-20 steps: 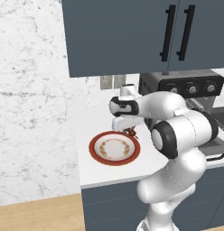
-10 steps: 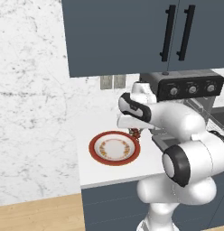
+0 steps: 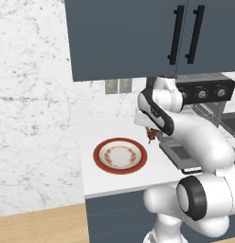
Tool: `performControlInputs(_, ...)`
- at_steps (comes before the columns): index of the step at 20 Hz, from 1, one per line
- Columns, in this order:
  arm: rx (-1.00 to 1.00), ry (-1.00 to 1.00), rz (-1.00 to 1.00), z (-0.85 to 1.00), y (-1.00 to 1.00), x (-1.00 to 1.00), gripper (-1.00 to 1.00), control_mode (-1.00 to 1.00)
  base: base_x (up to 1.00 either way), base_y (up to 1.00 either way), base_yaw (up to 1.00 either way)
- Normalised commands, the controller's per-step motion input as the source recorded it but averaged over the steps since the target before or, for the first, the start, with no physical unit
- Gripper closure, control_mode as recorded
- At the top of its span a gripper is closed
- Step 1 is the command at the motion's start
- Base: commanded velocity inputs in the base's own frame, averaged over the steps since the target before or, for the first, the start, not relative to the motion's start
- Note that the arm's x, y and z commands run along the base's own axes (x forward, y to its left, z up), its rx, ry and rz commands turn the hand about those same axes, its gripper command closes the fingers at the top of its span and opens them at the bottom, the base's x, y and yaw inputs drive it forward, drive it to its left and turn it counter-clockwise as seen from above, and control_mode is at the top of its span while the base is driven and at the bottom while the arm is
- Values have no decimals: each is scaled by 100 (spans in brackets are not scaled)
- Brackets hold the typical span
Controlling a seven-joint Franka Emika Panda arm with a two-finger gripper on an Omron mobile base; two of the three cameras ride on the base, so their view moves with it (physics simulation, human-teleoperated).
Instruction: Pick up the kebab skewer and baguette bread, and place them inside the toaster oven. Close the toaster oven door and start by setting the timer.
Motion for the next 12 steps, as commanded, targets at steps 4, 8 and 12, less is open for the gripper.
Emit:
performControlInputs(4,4,0,-35,61,-68,-20,100,-100,0,0,0)
performControlInputs(8,6,0,-35,47,-73,-38,100,-100,0,0,0)
performControlInputs(12,3,0,-43,15,-76,-19,100,-100,0,0,0)
